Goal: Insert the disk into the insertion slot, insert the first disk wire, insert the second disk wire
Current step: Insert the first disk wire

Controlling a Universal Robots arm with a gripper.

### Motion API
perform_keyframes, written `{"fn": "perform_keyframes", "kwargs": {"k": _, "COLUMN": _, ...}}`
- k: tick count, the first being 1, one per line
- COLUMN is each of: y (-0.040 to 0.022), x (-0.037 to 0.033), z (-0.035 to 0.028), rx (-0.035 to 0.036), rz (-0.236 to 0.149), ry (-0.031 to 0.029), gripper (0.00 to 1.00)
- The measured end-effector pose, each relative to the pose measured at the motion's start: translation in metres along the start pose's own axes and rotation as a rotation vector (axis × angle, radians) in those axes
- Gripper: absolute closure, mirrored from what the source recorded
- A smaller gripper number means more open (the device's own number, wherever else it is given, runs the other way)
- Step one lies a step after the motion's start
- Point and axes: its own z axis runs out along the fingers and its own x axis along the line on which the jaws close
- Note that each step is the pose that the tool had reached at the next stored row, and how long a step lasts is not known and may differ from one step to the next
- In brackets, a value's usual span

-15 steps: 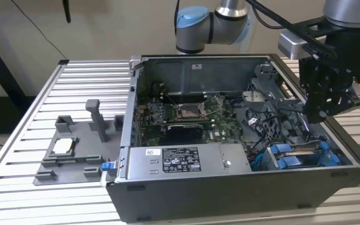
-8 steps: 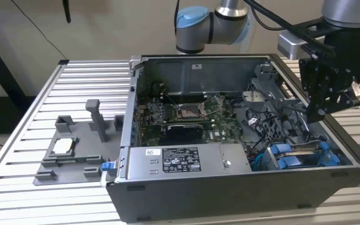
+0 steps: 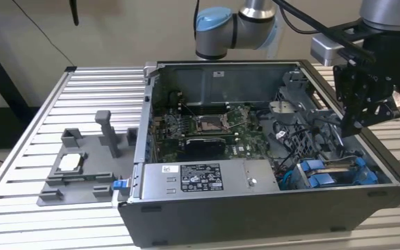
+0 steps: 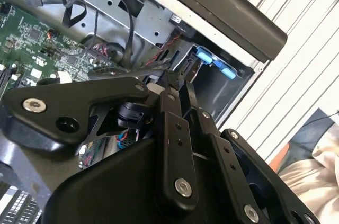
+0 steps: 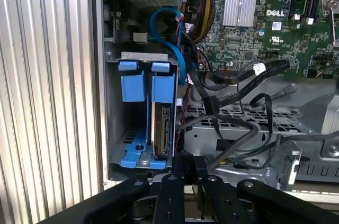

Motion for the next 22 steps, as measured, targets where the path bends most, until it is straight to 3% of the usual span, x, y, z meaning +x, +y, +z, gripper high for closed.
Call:
{"fn": "perform_keyframes", "kwargs": {"k": 12, "y": -0.022, "x": 0.0032, "z": 0.0074, "rx": -0.1169, "rz": -0.003, "ry": -0.0047, "gripper": 0.81}}
{"fn": "perform_keyframes", "kwargs": {"k": 16, "y": -0.0277, "x": 0.0038, "z": 0.0095, "rx": -0.1498, "rz": -0.004, "ry": -0.0059, "gripper": 0.81}}
{"fn": "perform_keyframes", "kwargs": {"k": 18, "y": -0.029, "x": 0.0038, "z": 0.0101, "rx": -0.1574, "rz": -0.004, "ry": -0.0064, "gripper": 0.81}}
{"fn": "perform_keyframes", "kwargs": {"k": 22, "y": -0.0291, "x": 0.0039, "z": 0.0101, "rx": -0.1575, "rz": -0.004, "ry": -0.0063, "gripper": 0.81}}
